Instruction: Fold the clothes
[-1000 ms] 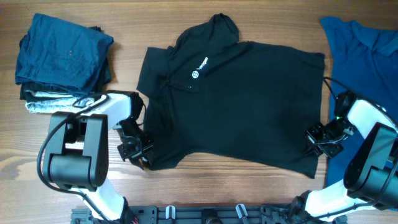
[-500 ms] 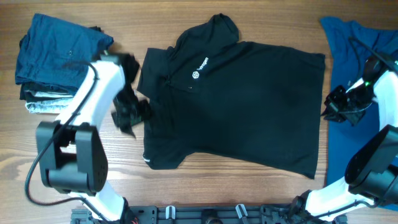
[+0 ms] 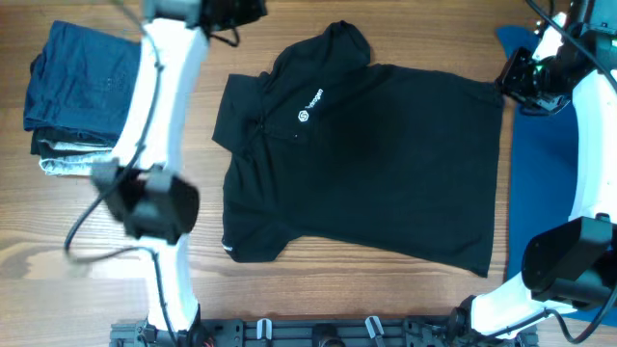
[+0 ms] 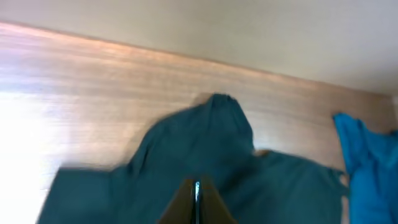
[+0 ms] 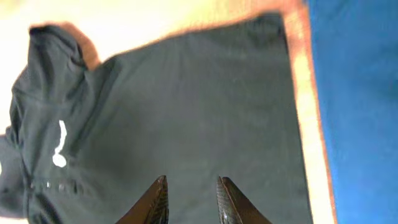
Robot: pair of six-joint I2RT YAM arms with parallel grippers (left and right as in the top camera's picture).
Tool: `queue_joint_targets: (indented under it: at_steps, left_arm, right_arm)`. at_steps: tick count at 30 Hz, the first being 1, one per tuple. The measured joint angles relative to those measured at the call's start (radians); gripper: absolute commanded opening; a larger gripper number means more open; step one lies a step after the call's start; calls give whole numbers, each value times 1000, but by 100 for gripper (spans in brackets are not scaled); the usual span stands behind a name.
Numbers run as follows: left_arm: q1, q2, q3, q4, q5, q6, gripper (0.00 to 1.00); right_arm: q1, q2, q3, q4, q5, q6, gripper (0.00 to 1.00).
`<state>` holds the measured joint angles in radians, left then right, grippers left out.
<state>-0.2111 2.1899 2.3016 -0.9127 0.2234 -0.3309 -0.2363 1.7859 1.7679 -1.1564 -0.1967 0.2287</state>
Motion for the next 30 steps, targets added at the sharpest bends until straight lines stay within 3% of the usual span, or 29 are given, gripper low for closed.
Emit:
queue_joint_targets:
  at_steps: [4, 7, 13, 20, 30]
  left_arm:
    - [-97, 200, -2, 296, 6, 121, 4]
    - [-162, 288, -2, 422, -7, 159, 4]
    - [-181, 438, -2, 468, -40, 222, 4]
    - [-179, 496, 0, 555, -55, 293, 4]
    - [-164, 537, 2, 604, -86, 304, 4]
  right_arm:
    - [0, 62, 2, 117, 8, 0, 26]
    - [0, 148, 2, 158, 11, 0, 22]
    - [0, 349, 2, 243, 16, -32, 22]
    - [0, 382, 2, 318, 103, -51, 20]
    - [3, 515, 4, 394, 185, -31, 20]
